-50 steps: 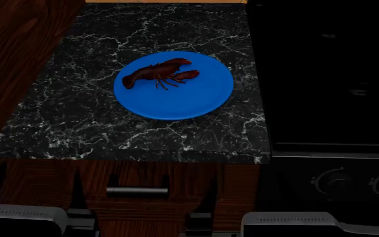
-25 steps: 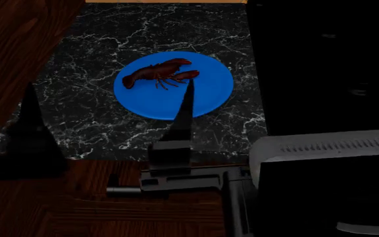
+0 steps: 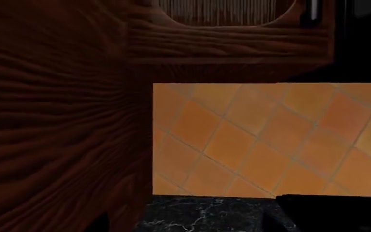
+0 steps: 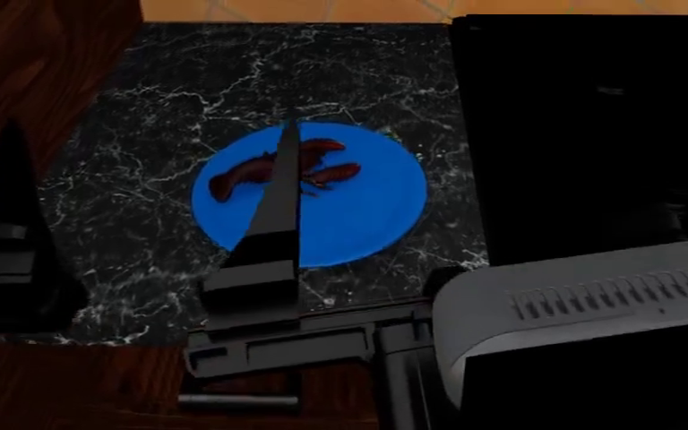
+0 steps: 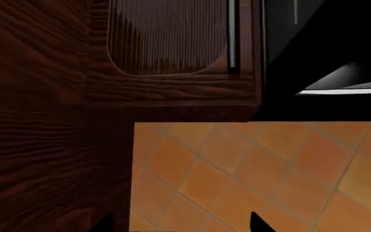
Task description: Pick the lobster from the counter and place it in the microwave.
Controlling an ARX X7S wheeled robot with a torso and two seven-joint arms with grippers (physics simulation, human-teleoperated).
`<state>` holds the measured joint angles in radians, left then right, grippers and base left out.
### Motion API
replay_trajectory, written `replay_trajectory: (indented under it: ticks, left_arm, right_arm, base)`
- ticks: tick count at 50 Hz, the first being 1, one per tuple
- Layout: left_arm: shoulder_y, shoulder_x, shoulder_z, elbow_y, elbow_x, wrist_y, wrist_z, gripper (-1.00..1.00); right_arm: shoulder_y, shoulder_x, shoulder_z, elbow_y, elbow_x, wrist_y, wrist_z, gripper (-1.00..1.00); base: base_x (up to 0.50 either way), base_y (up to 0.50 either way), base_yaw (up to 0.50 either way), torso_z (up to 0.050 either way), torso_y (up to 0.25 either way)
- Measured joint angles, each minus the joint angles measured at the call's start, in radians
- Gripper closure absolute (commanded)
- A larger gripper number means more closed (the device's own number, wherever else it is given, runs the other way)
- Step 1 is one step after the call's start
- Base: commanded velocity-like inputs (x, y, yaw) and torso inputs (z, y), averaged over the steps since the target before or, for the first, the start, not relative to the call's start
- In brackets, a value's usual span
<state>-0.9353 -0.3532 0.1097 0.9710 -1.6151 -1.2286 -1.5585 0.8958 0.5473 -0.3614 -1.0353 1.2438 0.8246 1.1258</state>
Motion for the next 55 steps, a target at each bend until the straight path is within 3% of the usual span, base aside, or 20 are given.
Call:
replay_trajectory:
  ticks: [22,55]
  left_arm:
    - [-0.248,-0.048,0.121,-0.097,-0.02,0.221,-0.012,-1.0]
    - [-0.336,-0.095,0.207,-0.12,-0.001,0.351,-0.012,-1.0]
  right_arm:
    - [0.266,-0.063,-0.047,0.051,0.148,-0.046,0.112,-1.0]
    - [0.298,-0.066,-0.065,0.1,0.143,-0.063,0.078,-1.0]
  base:
    - [0.3,0.0,0.0,0.0,0.0]
    - [0.27,0.0,0.0,0.0,0.0]
